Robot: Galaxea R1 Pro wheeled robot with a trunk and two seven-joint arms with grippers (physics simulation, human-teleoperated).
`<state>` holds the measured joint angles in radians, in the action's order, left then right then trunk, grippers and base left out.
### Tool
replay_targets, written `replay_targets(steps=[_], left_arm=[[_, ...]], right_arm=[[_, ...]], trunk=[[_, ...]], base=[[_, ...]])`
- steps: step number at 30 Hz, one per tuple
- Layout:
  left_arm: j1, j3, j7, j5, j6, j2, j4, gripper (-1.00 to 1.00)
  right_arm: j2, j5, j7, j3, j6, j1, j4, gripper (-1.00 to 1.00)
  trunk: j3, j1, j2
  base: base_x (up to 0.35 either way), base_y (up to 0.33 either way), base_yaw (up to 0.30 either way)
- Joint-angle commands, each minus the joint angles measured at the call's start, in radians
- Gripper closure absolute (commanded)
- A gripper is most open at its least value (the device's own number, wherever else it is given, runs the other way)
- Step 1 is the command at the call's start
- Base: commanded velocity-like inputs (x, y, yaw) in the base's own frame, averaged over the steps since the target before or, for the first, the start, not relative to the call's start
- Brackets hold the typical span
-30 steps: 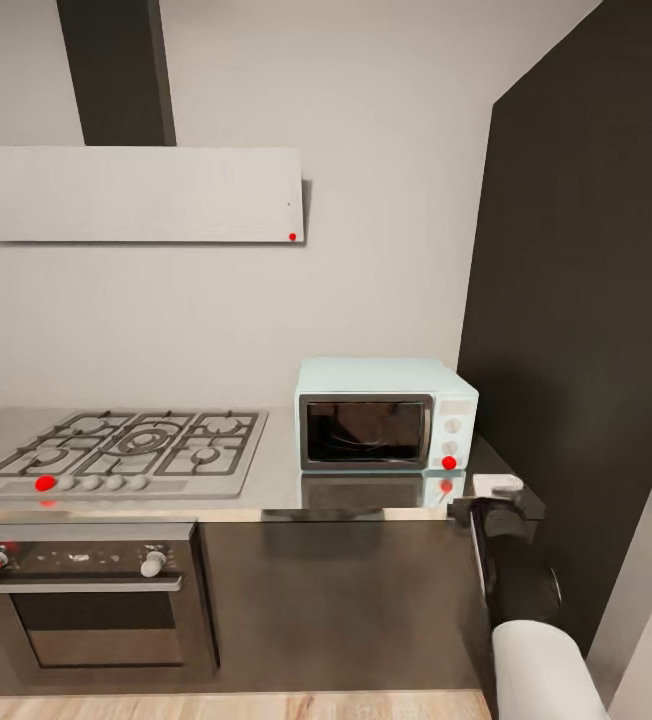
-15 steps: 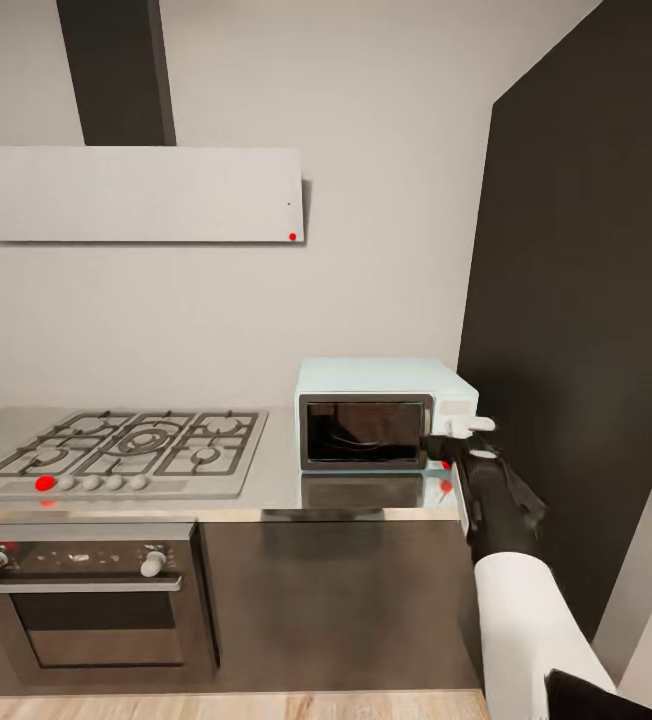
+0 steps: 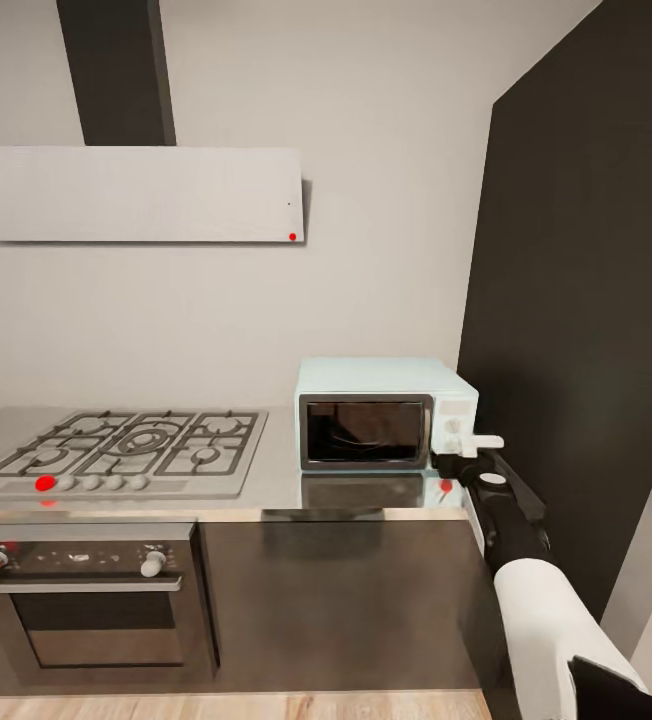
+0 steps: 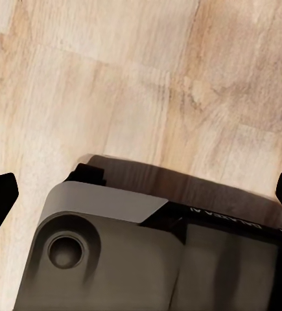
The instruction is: In the kitchen, take the popcorn bag from the countertop, put it into the microwave, and heat it until the popcorn is cooked so the cooked popcorn ends up inside the bag.
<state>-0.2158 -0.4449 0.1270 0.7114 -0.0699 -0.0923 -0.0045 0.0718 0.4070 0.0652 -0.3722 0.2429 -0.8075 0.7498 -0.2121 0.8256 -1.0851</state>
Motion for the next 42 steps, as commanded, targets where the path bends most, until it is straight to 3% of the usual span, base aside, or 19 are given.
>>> replay_targets(steps=[1, 3, 6, 9, 19, 31, 35, 40, 42], left_arm=[[-0.001, -0.008, 0.004, 0.007, -0.002, 0.000, 0.000, -1.00], [-0.001, -0.008, 0.004, 0.008, -0.002, 0.001, 0.000, -1.00], [-0.001, -0.009, 0.005, 0.008, -0.002, 0.003, 0.000, -1.00], [-0.001, -0.009, 0.004, 0.007, -0.002, 0.002, 0.000, -1.00], [-0.001, -0.009, 0.004, 0.008, -0.002, 0.002, 0.001, -1.00], [-0.001, -0.009, 0.003, 0.007, -0.005, 0.003, 0.001, -1.00], [-0.001, -0.009, 0.003, 0.008, -0.005, 0.003, 0.002, -1.00], [-0.001, -0.009, 0.003, 0.008, -0.005, 0.003, 0.001, -1.00], [-0.001, -0.009, 0.003, 0.008, -0.005, 0.003, 0.001, -1.00]], right_arm=[[-0.007, 0.009, 0.008, -0.005, 0.003, -0.001, -0.004, -1.00], [-0.014, 0.007, 0.008, -0.013, 0.003, -0.001, -0.009, -1.00], [-0.025, 0.006, 0.019, -0.085, 0.004, -0.001, -0.010, -1.00], [-0.033, 0.006, 0.043, -0.104, 0.010, -0.001, -0.010, -1.00], [-0.023, 0.016, 0.056, -0.101, 0.005, -0.001, -0.013, -1.00], [-0.034, 0.021, 0.060, -0.102, 0.002, -0.001, -0.041, -1.00], [-0.077, 0.052, 0.116, -0.100, 0.001, -0.001, -0.070, -1.00], [-0.089, 0.065, 0.152, -0.095, 0.000, -0.001, -0.084, -1.00], [-0.089, 0.099, 0.176, -0.095, 0.000, -0.001, -0.086, -1.00]], trunk=[[-0.001, 0.000, -0.001], [-0.001, 0.000, -0.001], [-0.001, 0.000, -0.001], [-0.001, 0.000, -0.001], [-0.001, 0.000, -0.001], [-0.001, 0.000, -0.001], [-0.001, 0.000, -0.001], [-0.001, 0.000, -0.001], [-0.001, 0.000, -0.001]], base=[[0.000, 0.000, 0.000], [0.000, 0.000, 0.000], [0.000, 0.000, 0.000], [0.000, 0.000, 0.000], [0.000, 0.000, 0.000], [0.070, -0.032, 0.000], [0.009, -0.005, 0.000], [0.000, 0.000, 0.000], [0.000, 0.000, 0.000]])
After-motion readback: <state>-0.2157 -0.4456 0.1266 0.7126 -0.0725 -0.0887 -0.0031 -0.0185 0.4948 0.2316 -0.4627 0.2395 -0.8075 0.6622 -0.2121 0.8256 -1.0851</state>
